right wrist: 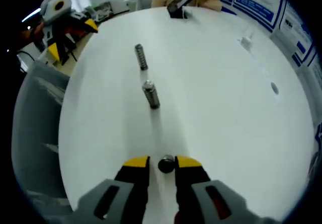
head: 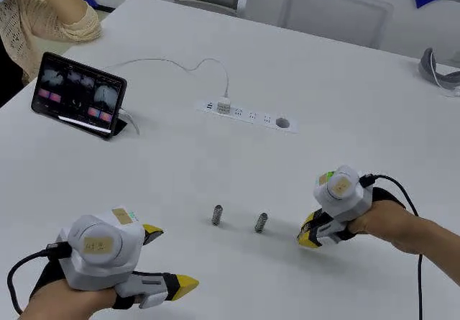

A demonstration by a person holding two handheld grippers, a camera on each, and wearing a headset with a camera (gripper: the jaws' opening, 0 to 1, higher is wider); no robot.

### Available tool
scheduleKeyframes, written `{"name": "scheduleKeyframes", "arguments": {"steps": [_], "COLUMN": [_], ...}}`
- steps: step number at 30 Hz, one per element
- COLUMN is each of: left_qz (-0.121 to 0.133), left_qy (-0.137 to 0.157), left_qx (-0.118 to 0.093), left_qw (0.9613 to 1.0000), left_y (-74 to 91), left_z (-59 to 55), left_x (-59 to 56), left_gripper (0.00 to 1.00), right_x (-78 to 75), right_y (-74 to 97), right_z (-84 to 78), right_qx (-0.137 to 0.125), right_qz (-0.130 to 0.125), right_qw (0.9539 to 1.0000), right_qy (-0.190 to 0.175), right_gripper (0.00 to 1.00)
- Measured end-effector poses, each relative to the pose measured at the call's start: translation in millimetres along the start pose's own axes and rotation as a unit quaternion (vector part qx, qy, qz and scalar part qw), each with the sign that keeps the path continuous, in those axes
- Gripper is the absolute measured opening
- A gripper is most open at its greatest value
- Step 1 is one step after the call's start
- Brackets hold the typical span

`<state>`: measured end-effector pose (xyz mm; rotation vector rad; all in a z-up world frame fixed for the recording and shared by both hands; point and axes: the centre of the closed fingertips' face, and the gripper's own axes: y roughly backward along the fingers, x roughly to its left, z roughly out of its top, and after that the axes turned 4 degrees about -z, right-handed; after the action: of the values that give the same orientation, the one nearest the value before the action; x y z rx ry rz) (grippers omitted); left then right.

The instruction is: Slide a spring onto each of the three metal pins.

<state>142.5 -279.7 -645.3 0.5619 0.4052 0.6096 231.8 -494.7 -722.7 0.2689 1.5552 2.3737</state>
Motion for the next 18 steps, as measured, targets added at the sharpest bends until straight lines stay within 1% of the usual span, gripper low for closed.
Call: {"name": "scheduleKeyframes", "arguments": {"steps": [3,4,7,12,14,16,18], "left_qz": [0.002,0.002,0.002,0.002,0.003,0.003,0.003], "left_qy": [-0.003,-0.003,-0.004,-0.006,-0.009,-0.012,-0.011], "left_qx": [-0.002,-0.002,-0.005,-0.009,-0.009,-0.010,-0.011], "left_qw": [1.0000,1.0000,1.0000,0.9999,0.9999,0.9999,0.9999], "left_y": [0.4,0.7,1.1,1.5,1.9,2.5,2.8], "left_z": [1.8,2.5,4.7,8.6,9.8,11.2,12.5], "left_x": [2.1,2.4,4.0,5.7,6.1,6.3,7.0], "left_gripper": [0.65,0.65,0.65,0.65,0.65,0.66,0.67], "right_x": [0.0,-0.3,-1.6,-3.5,-2.7,-2.9,-1.5], "right_y": [2.5,3.3,7.1,13.7,16.0,18.4,20.5], "right_z": [-2.1,-2.7,-4.8,-4.5,-4.6,-4.6,-5.0], "right_qx": [-0.002,-0.003,-0.007,-0.023,-0.029,-0.041,-0.051], "right_qz": [-0.006,-0.008,-0.014,-0.028,-0.032,-0.040,-0.040], "right_qw": [1.0000,1.0000,0.9999,0.9988,0.9984,0.9972,0.9957], "right_qy": [0.002,0.002,-0.006,-0.031,-0.037,-0.050,-0.066], "right_gripper": [0.25,0.27,0.31,0.41,0.42,0.43,0.45]}}
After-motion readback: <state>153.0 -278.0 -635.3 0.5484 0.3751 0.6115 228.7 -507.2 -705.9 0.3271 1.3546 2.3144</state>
